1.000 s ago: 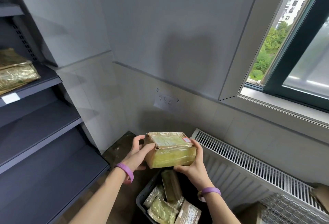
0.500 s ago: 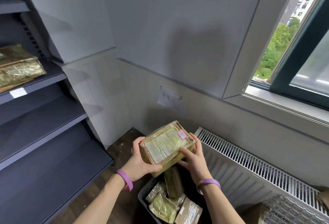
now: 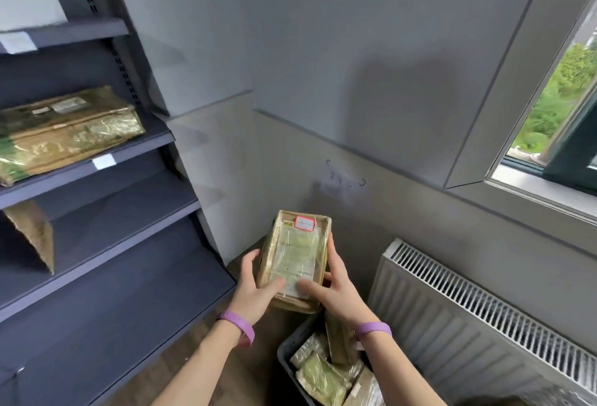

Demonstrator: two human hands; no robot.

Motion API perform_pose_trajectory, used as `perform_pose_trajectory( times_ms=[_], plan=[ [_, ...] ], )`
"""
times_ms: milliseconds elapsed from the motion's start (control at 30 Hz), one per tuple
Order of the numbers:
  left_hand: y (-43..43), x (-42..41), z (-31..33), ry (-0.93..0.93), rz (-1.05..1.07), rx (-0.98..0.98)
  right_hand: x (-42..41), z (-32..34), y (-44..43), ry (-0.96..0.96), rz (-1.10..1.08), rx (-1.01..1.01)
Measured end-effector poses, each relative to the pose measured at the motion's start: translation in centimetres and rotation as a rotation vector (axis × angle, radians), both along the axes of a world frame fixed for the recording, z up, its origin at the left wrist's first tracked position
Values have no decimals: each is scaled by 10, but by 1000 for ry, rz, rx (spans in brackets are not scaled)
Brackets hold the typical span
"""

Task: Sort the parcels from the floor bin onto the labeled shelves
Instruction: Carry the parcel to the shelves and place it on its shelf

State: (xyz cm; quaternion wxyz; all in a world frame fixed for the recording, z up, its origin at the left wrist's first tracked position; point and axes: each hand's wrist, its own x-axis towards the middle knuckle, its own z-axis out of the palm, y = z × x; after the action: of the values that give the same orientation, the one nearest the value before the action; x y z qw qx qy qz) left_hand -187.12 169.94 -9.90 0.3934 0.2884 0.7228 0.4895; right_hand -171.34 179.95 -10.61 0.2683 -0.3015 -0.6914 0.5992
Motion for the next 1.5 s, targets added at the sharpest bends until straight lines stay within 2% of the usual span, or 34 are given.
perform_pose_trajectory(
  times_ms=[300,600,867,1333,1500],
  plan=[
    [-82,-45,22,87,130,151,-56,34,-56,42,235,-38],
    [-199,-84,27,142,337,159,-125,39,-142,0,451,-38],
    [-324,-114,28,140,547,174,-191,26,-256,60,487,-41],
    [-527,-176,17,240,957,173,-325,17,-457,85,786,-44],
    [-583,-209,10,227,1089,115,-385,6,-514,59,898,-39]
  ],
)
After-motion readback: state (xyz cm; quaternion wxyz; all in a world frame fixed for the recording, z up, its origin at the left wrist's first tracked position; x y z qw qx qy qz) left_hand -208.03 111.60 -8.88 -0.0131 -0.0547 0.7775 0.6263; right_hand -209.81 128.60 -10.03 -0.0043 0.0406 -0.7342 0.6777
